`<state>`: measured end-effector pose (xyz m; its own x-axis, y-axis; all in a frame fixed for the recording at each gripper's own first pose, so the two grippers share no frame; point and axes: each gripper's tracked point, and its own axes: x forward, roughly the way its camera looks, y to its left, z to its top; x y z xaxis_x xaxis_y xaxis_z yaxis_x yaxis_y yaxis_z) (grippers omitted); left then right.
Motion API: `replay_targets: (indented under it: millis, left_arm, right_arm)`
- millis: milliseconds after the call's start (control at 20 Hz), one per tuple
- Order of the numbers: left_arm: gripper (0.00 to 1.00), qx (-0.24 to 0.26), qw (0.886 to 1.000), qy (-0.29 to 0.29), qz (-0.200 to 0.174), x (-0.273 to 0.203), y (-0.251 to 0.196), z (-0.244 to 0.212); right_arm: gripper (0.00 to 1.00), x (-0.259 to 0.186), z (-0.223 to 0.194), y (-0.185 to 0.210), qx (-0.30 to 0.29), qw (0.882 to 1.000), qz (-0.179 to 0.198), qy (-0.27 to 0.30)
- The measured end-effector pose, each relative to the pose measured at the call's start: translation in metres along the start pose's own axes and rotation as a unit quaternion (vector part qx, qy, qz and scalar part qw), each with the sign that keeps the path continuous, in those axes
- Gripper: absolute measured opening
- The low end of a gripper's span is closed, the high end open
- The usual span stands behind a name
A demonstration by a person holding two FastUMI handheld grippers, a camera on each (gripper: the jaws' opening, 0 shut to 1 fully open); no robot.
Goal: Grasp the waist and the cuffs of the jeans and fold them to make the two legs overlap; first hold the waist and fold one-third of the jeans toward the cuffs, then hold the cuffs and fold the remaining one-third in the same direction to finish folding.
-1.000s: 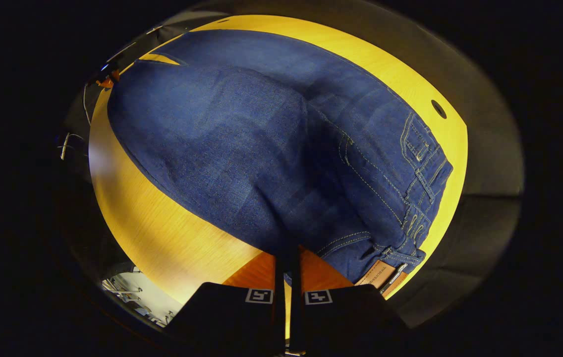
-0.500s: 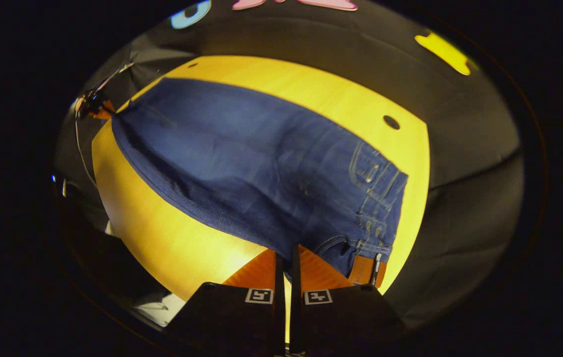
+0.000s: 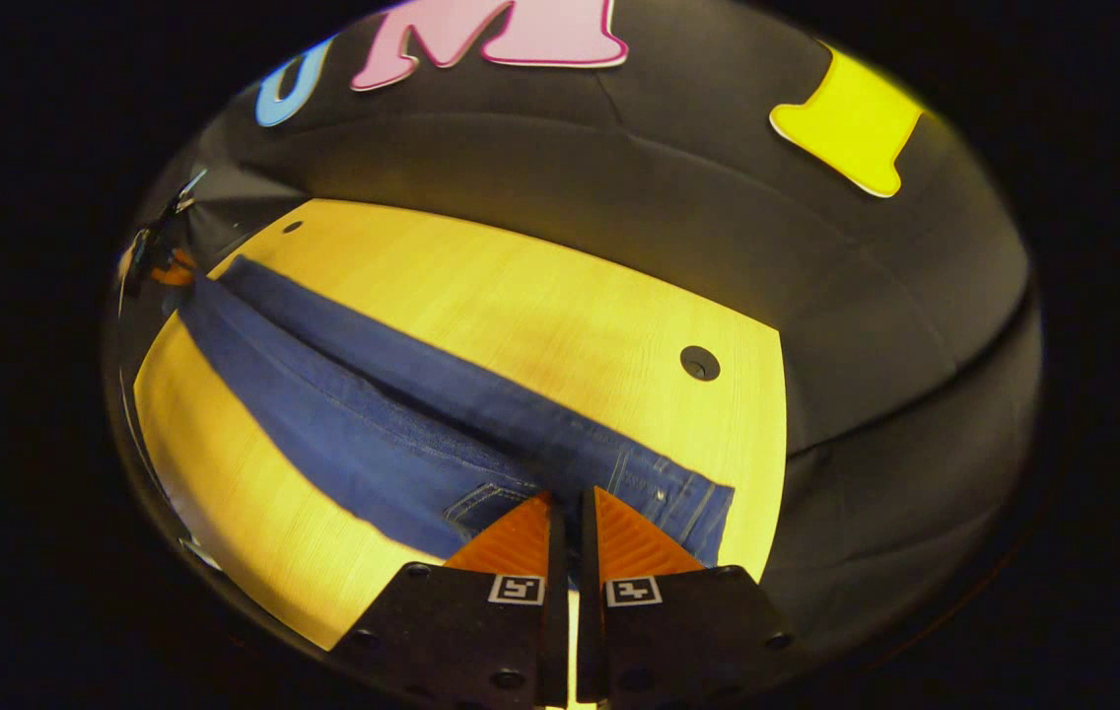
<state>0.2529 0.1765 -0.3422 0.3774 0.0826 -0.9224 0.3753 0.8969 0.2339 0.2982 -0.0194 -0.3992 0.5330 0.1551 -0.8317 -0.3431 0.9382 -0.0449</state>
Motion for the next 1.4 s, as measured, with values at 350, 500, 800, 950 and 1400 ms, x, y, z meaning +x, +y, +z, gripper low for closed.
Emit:
replay_targets:
  millis: [350, 500, 800, 950, 1400]
  left_arm:
    - [0.11, -0.086, 0.996, -0.016, 0.005, 0.076, 0.014, 0.019]
    - [0.6, -0.122, 0.991, -0.055, 0.028, 0.066, 0.023, 0.023]
    - [0.99, -0.191, 0.952, -0.24, 0.015, -0.021, 0.018, 0.082]
    - [0.96, -0.225, 0.918, -0.328, -0.007, -0.064, 0.012, 0.1]
    - [0.96, -0.226, 0.853, -0.467, -0.055, -0.193, -0.039, 0.147]
  right_arm:
    - [0.14, 0.106, 0.003, 0.008, 0.074, 0.997, -0.024, 0.025]
    - [0.36, 0.109, 0.024, 0.021, 0.147, 0.989, 0.016, 0.004]
    - [0.99, 0.045, 0.068, -0.01, 0.248, 0.966, 0.024, -0.072]
    - [0.99, 0.017, 0.052, -0.04, 0.299, 0.949, 0.008, -0.096]
    - [0.98, 0.018, -0.073, -0.061, 0.514, 0.855, 0.002, -0.072]
